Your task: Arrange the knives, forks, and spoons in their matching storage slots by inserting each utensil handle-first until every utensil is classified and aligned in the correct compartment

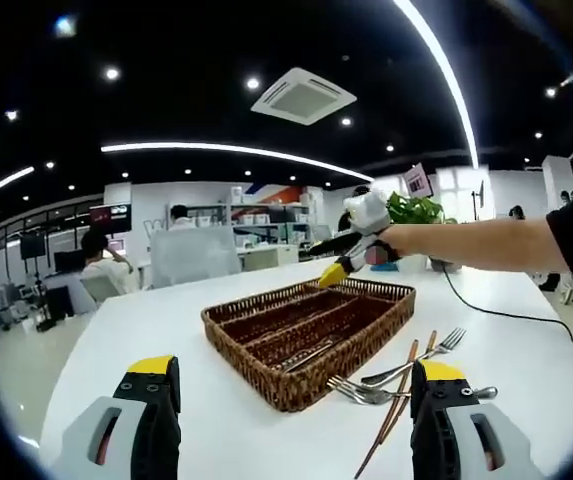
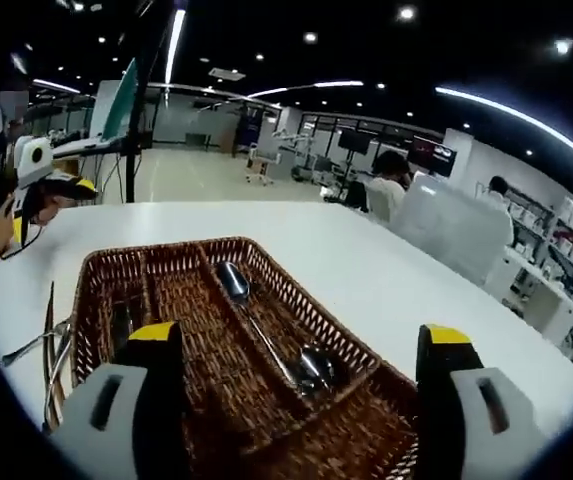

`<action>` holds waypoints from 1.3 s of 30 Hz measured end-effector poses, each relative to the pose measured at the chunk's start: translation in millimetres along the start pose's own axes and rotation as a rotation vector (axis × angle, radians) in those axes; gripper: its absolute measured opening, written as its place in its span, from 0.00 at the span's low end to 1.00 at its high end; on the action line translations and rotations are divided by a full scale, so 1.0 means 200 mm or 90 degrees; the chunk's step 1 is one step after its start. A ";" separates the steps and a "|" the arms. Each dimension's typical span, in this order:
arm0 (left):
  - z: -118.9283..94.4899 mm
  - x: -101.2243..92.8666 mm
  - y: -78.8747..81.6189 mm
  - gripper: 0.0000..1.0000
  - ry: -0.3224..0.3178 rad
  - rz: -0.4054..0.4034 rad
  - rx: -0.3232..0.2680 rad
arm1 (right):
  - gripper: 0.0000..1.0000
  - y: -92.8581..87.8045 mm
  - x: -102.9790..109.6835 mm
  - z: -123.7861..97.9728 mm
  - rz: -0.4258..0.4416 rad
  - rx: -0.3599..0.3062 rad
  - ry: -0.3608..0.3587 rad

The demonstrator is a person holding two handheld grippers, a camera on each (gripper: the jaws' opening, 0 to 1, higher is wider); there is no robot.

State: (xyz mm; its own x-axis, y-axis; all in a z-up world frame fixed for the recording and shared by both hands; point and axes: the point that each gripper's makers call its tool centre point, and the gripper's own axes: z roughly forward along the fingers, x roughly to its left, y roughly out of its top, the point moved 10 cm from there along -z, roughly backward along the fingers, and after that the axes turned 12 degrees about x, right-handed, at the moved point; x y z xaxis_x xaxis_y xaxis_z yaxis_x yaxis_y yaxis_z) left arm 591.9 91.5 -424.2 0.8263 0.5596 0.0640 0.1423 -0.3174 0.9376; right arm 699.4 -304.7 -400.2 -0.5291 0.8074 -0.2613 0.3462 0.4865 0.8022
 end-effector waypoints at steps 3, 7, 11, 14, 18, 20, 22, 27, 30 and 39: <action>0.01 -0.02 0.00 1.00 -0.004 0.005 0.003 | 1.00 -0.09 0.04 -0.09 0.032 -0.010 -0.024; 0.02 -0.04 0.00 1.00 -0.014 0.013 0.001 | 1.00 -0.14 0.06 -0.18 0.042 -0.003 -0.025; 0.02 -0.05 0.00 1.00 -0.017 0.013 -0.014 | 1.00 -0.17 0.09 -0.27 0.061 -0.031 -0.048; 0.02 -0.06 0.00 1.00 -0.022 0.013 -0.011 | 1.00 -0.23 0.13 -0.34 0.084 -0.032 -0.083; 0.02 -0.08 0.01 1.00 -0.029 0.016 -0.009 | 1.00 -0.27 0.18 -0.44 0.100 -0.057 -0.090; 0.02 -0.08 0.01 1.00 -0.028 0.017 -0.010 | 1.00 -0.30 0.21 -0.48 0.104 -0.066 -0.093; 0.02 -0.08 0.01 1.00 -0.026 0.018 -0.011 | 1.00 -0.32 0.23 -0.51 0.102 -0.069 -0.093; 0.03 -0.09 0.00 1.00 -0.021 0.021 -0.009 | 1.00 -0.40 0.29 -0.58 0.132 -0.105 -0.087; 0.04 -0.09 0.00 1.00 -0.022 0.025 -0.008 | 1.00 -0.43 0.31 -0.61 0.126 -0.116 -0.100; 0.03 -0.12 0.00 1.00 -0.038 0.037 -0.001 | 1.00 -0.44 0.36 -0.67 0.135 -0.120 -0.087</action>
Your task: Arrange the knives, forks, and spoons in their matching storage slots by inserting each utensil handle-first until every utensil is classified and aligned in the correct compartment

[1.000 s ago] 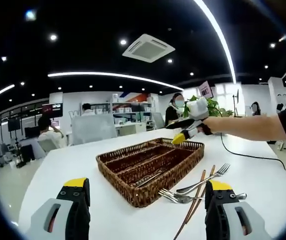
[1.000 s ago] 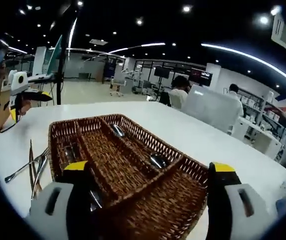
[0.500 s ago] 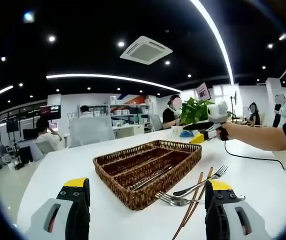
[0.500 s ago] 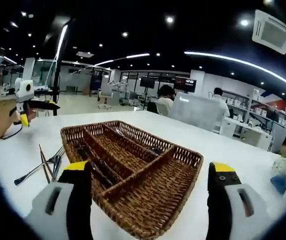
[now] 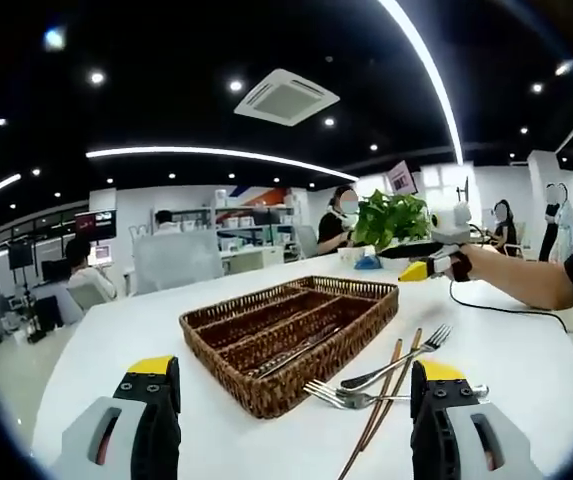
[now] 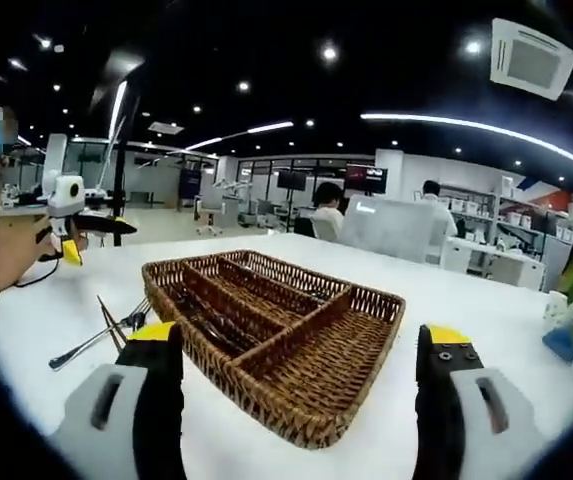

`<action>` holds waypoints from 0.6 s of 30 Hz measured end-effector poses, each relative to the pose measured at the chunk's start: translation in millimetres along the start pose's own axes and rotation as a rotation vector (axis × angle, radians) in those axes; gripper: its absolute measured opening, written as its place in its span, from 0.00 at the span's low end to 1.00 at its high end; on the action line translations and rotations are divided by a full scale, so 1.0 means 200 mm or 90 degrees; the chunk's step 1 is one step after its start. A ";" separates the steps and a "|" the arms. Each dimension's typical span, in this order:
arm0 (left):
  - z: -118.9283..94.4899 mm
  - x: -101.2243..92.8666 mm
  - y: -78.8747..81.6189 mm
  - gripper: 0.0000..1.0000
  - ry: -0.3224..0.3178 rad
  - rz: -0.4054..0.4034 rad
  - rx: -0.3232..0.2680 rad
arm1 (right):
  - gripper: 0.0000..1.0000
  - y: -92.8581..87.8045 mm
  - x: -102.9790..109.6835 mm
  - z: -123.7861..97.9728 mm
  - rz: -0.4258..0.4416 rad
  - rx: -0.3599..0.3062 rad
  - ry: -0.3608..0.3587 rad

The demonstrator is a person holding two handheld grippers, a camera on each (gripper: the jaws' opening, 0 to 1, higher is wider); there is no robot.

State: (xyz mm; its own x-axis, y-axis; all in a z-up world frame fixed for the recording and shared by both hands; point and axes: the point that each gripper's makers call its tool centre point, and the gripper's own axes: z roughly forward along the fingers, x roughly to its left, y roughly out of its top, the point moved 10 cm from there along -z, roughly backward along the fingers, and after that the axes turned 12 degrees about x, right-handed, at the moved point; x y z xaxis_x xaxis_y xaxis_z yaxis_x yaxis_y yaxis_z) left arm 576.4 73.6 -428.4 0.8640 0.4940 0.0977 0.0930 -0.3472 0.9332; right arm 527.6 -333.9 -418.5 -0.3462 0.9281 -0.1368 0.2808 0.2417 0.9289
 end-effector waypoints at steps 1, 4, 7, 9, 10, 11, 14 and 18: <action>0.00 0.00 0.00 1.00 -0.001 0.005 0.000 | 1.00 -0.01 0.01 -0.01 0.004 0.002 0.004; 0.00 0.00 0.01 1.00 0.003 0.007 0.007 | 1.00 -0.02 0.03 -0.05 0.007 0.006 0.006; -0.01 0.01 0.01 1.00 0.007 0.009 0.011 | 1.00 -0.02 0.04 -0.11 0.013 0.020 0.011; -0.02 0.01 0.01 1.00 0.008 0.009 0.009 | 1.00 -0.03 0.05 -0.14 0.017 0.029 0.009; -0.03 0.02 0.01 1.00 0.008 0.008 0.009 | 1.00 -0.03 0.06 -0.16 0.016 0.036 0.010; -0.03 0.02 0.01 1.00 0.010 0.009 0.008 | 1.00 -0.04 0.08 -0.18 0.010 0.045 0.010; -0.05 0.03 0.02 1.00 0.016 0.015 0.004 | 1.00 -0.05 0.13 -0.24 0.003 0.042 0.008; -0.06 0.04 0.02 1.00 0.017 0.016 0.000 | 1.00 -0.03 0.17 -0.24 -0.014 0.036 0.017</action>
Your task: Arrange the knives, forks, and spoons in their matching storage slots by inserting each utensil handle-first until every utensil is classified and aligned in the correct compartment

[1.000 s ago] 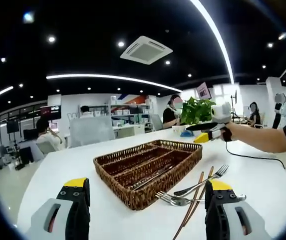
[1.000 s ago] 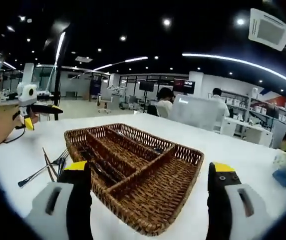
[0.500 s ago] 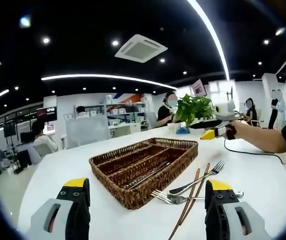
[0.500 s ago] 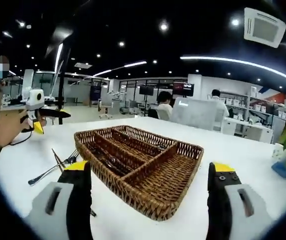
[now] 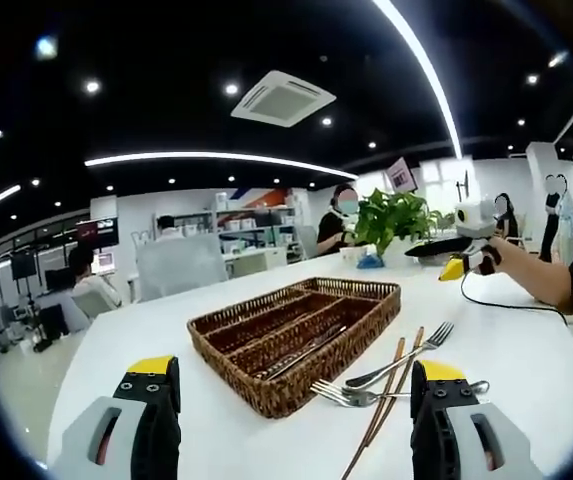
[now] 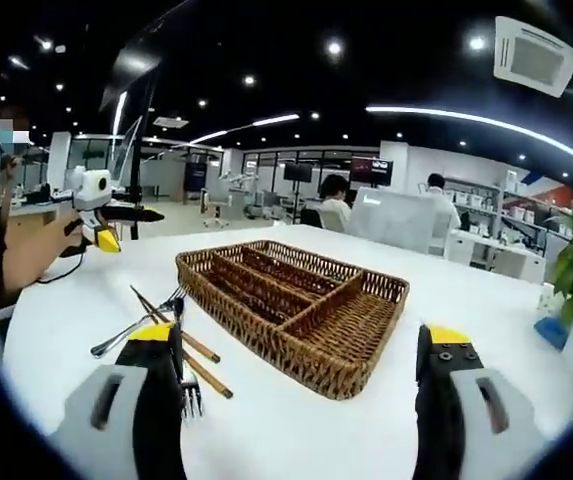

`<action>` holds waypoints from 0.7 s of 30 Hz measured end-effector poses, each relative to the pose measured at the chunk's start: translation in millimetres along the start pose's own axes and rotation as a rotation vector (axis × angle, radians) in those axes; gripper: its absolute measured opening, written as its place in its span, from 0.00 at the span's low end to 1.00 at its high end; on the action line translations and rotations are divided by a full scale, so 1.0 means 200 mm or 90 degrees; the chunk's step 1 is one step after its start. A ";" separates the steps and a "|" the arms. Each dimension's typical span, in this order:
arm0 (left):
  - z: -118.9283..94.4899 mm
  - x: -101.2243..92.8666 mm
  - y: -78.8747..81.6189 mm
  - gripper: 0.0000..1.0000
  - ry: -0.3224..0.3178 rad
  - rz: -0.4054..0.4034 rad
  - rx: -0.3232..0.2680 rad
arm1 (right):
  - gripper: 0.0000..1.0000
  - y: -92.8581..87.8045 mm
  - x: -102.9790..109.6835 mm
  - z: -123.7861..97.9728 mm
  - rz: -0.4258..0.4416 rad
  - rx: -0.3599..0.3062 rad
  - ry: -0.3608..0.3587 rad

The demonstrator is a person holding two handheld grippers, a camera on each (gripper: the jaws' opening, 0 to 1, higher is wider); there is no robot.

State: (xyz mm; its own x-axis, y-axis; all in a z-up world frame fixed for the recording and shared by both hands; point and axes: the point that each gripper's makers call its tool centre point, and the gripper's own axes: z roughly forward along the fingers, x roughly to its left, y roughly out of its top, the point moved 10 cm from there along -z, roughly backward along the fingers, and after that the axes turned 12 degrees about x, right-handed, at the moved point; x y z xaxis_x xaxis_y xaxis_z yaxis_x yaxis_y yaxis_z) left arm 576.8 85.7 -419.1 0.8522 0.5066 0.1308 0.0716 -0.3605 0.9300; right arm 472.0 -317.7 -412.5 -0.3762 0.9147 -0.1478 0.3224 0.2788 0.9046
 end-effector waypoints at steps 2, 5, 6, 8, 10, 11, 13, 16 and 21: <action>0.00 0.00 0.00 1.00 -0.002 0.000 0.001 | 1.00 0.00 0.02 -0.01 -0.008 -0.002 -0.007; 0.00 0.01 -0.01 1.00 0.000 -0.002 0.005 | 1.00 0.01 0.01 -0.02 0.002 -0.007 0.000; 0.00 0.01 -0.01 1.00 0.000 -0.003 0.005 | 1.00 0.01 -0.01 -0.03 0.013 -0.015 0.004; 0.00 0.00 -0.01 1.00 0.000 -0.002 0.004 | 1.00 0.00 -0.02 -0.03 0.016 -0.014 0.005; 0.00 0.00 -0.01 1.00 -0.003 -0.002 0.003 | 1.00 -0.01 -0.03 -0.03 0.018 -0.011 -0.001; 0.00 0.00 -0.01 1.00 -0.004 0.000 0.004 | 1.00 -0.01 -0.03 -0.03 0.018 -0.013 -0.001; 0.01 -0.01 -0.01 1.00 -0.004 0.003 0.005 | 1.00 0.00 -0.03 -0.04 0.021 -0.022 0.005; 0.01 -0.01 -0.01 1.00 -0.005 0.005 0.004 | 1.00 0.00 -0.03 -0.05 0.026 -0.029 0.010; 0.01 -0.01 -0.02 1.00 -0.003 0.004 0.009 | 1.00 -0.01 -0.05 -0.05 0.027 -0.022 0.008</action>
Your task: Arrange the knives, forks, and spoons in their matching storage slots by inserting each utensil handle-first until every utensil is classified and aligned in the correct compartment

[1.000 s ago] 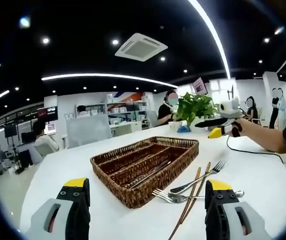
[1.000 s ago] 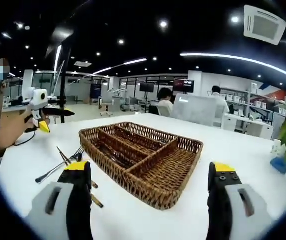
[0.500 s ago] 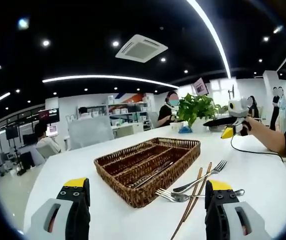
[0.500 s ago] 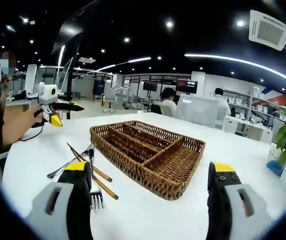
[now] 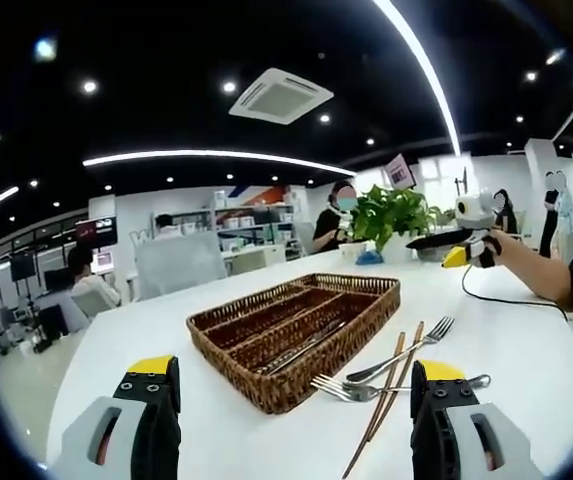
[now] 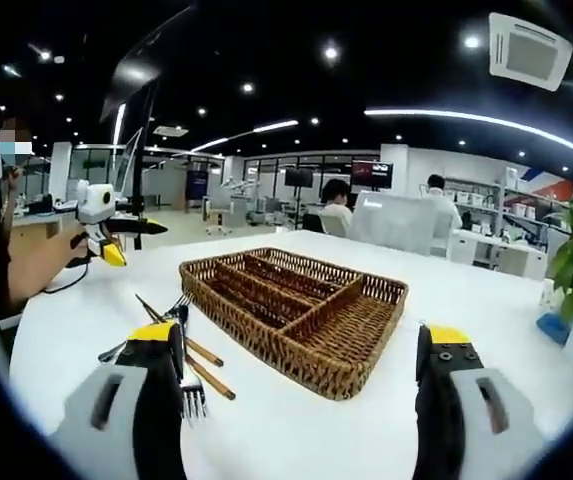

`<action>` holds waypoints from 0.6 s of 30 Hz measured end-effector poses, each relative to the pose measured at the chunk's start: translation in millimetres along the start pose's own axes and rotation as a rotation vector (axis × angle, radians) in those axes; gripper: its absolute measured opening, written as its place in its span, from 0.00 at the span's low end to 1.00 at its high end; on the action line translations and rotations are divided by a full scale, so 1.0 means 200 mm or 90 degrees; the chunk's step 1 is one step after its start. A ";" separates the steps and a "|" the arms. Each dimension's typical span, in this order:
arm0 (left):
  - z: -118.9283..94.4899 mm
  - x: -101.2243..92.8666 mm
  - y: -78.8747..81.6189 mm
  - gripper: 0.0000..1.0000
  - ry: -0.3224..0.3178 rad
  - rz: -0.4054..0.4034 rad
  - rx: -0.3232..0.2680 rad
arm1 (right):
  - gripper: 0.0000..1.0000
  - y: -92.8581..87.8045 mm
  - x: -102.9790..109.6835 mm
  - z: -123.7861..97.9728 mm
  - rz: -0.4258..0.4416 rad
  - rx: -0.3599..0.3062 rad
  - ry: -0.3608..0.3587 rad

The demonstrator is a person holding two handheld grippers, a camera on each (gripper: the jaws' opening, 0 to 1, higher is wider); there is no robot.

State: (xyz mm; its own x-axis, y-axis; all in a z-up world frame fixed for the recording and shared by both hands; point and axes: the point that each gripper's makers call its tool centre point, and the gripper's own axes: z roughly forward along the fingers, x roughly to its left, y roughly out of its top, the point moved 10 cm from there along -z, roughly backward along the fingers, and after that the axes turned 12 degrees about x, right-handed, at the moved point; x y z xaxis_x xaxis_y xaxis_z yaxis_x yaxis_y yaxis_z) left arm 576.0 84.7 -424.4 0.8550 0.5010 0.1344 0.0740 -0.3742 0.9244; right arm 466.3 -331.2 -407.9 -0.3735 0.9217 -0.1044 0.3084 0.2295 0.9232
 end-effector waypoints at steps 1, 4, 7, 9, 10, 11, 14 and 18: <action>0.00 0.00 0.00 1.00 0.000 -0.001 0.002 | 1.00 0.00 -0.01 0.00 0.001 -0.001 -0.001; 0.01 -0.01 0.00 1.00 -0.003 0.002 0.007 | 1.00 -0.01 -0.02 0.00 0.002 0.001 -0.004; 0.02 -0.03 0.00 1.00 -0.017 0.019 0.004 | 1.00 -0.01 -0.04 -0.01 0.008 -0.002 -0.005; 0.02 -0.06 0.02 1.00 -0.047 0.032 -0.008 | 1.00 -0.01 -0.04 -0.01 0.012 -0.002 -0.002; 0.02 -0.07 0.03 1.00 -0.055 0.033 -0.010 | 1.00 -0.01 -0.04 -0.01 0.011 -0.001 -0.001; 0.03 -0.08 0.04 1.00 -0.077 0.027 -0.005 | 1.00 -0.01 -0.04 -0.02 0.011 -0.002 -0.002; 0.04 -0.10 0.10 1.00 -0.090 0.048 0.009 | 1.00 0.00 -0.06 -0.03 0.016 -0.009 0.000; 0.03 -0.09 0.23 1.00 -0.089 0.066 0.006 | 1.00 0.01 -0.07 -0.05 0.014 -0.015 -0.003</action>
State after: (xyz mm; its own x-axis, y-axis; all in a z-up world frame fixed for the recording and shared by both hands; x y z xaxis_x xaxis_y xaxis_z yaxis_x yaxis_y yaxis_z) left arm 566.9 54.7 -386.9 0.9212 0.3468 0.1767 -0.0135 -0.4254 0.9049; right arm 463.6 -345.8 -401.8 -0.3628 0.9279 -0.0856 0.2958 0.2017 0.9337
